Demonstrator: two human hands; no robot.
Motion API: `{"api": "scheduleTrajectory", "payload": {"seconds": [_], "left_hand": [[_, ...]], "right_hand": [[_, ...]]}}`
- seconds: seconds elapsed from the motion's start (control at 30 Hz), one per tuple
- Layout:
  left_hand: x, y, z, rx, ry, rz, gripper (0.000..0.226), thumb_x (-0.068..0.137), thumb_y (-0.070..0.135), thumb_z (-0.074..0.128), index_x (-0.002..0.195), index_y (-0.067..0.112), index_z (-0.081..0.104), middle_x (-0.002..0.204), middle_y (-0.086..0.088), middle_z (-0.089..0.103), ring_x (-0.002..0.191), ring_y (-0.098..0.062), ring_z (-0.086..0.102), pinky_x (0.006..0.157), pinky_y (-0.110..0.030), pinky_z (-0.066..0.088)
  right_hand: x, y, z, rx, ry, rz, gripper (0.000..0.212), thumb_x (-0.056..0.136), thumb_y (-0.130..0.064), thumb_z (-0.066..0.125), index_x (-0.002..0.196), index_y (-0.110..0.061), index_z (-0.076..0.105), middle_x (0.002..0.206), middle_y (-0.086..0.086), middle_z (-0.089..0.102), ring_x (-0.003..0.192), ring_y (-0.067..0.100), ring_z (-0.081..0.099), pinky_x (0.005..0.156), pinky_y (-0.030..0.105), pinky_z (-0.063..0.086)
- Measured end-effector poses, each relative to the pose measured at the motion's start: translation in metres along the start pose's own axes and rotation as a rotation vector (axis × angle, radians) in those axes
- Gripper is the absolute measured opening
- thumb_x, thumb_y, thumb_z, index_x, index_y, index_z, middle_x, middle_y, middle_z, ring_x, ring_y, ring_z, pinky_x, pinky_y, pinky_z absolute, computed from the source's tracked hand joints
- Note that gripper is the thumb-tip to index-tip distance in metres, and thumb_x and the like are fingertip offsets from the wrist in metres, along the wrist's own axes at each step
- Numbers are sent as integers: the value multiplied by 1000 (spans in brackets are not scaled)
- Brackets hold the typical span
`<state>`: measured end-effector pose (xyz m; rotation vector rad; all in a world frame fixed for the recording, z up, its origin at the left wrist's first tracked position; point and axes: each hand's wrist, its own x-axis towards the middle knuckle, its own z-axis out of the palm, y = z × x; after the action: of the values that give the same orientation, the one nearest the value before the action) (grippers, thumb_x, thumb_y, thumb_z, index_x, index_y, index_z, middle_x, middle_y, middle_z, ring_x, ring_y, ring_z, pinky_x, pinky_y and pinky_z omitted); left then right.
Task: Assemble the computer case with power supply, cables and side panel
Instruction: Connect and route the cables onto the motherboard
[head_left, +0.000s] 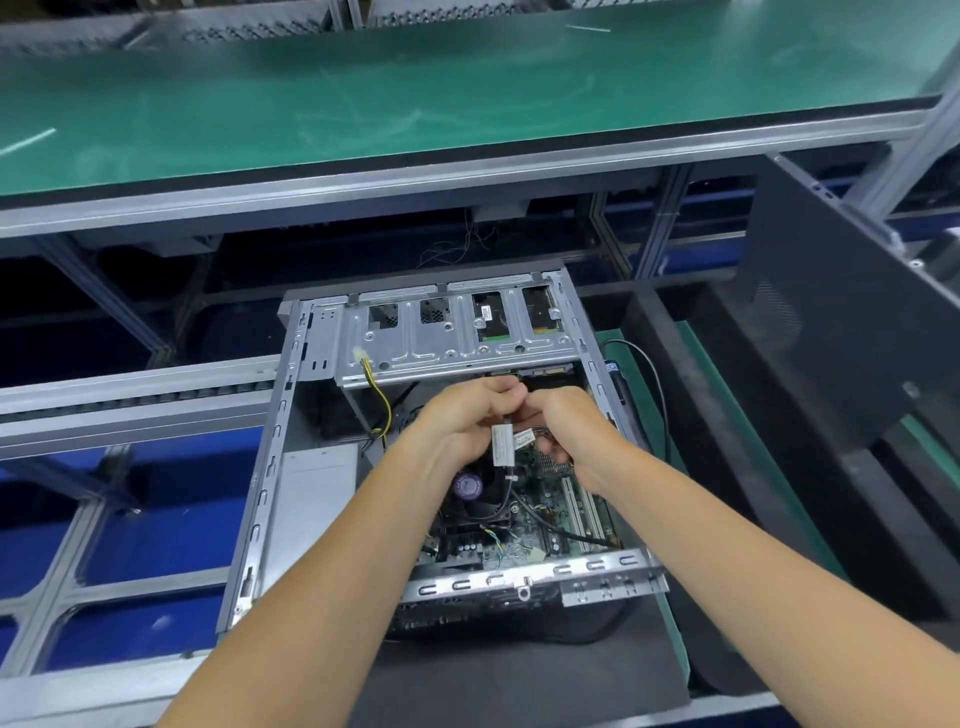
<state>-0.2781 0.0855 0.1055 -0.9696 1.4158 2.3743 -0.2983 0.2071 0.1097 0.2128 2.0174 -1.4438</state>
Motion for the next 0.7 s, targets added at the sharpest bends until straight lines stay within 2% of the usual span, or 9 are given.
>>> {"api": "scheduleTrajectory", "payload": {"seconds": [0.07, 0.13, 0.2, 0.27, 0.33, 0.4, 0.47, 0.53, 0.7], "left_hand": [[-1, -7, 9, -12, 56, 33, 16, 84, -9, 64, 81, 6, 60, 62, -7, 66, 62, -21, 63, 57, -34, 54], [-2, -14, 17, -33, 87, 75, 14, 82, -7, 67, 85, 6, 63, 61, -7, 67, 53, -18, 64, 46, -28, 52], [-3, -19, 25, -73, 113, 107, 16, 80, -3, 72, 92, 7, 66, 73, -10, 70, 58, -19, 65, 43, -26, 50], [-4, -24, 32, -82, 145, 134, 22, 78, 0, 75, 97, 8, 67, 82, -10, 71, 63, -20, 66, 46, -27, 51], [-4, -27, 35, -84, 164, 161, 23, 78, 0, 75, 98, 9, 67, 80, -7, 72, 63, -17, 67, 48, -27, 52], [-5, -28, 34, -76, 157, 178, 21, 80, -4, 71, 97, 9, 67, 82, -6, 71, 67, -15, 68, 50, -24, 52], [-4, -28, 32, -67, 138, 193, 22, 81, -8, 68, 95, 8, 66, 87, -8, 71, 77, -17, 68, 58, -25, 55], [-3, -27, 30, -37, 141, 208, 22, 80, -9, 68, 95, 7, 66, 92, -10, 71, 86, -20, 69, 69, -28, 57], [-2, -32, 32, 87, 246, 237, 19, 77, 2, 76, 94, 9, 72, 90, -5, 73, 84, -14, 68, 58, -18, 50]], "right_hand": [[-2, 3, -1, 14, 10, 13, 27, 100, -24, 49, 108, -6, 68, 109, 27, 70, 57, 17, 40, 51, 26, 26], [-4, 7, -2, -2, 7, 32, 22, 99, -20, 50, 110, -8, 64, 91, 20, 68, 58, 17, 43, 50, 26, 27], [-5, 9, -1, -42, -13, 3, 11, 93, -13, 52, 95, -9, 62, 70, 10, 57, 55, 16, 44, 47, 25, 29], [-6, 11, 1, -49, -5, -78, 12, 91, -7, 52, 82, -7, 60, 64, 5, 55, 51, 12, 51, 41, 21, 38], [-3, 14, 4, -30, 29, -145, 17, 94, -3, 50, 84, -1, 64, 72, 10, 63, 63, 13, 62, 56, 27, 57], [0, 17, 7, -72, 104, -174, 21, 97, -6, 47, 92, 2, 66, 82, 15, 66, 74, 23, 62, 74, 45, 58], [3, 18, 11, -140, 170, -196, 25, 100, -14, 44, 93, -7, 66, 82, 9, 67, 72, 21, 60, 63, 39, 52], [3, 17, 15, -160, 188, -200, 25, 102, -18, 40, 95, -13, 64, 85, 5, 66, 75, 17, 60, 60, 30, 47], [6, 14, 14, -165, 189, -137, 23, 100, -10, 37, 101, -16, 59, 95, 5, 64, 89, 22, 63, 77, 37, 54]]}}
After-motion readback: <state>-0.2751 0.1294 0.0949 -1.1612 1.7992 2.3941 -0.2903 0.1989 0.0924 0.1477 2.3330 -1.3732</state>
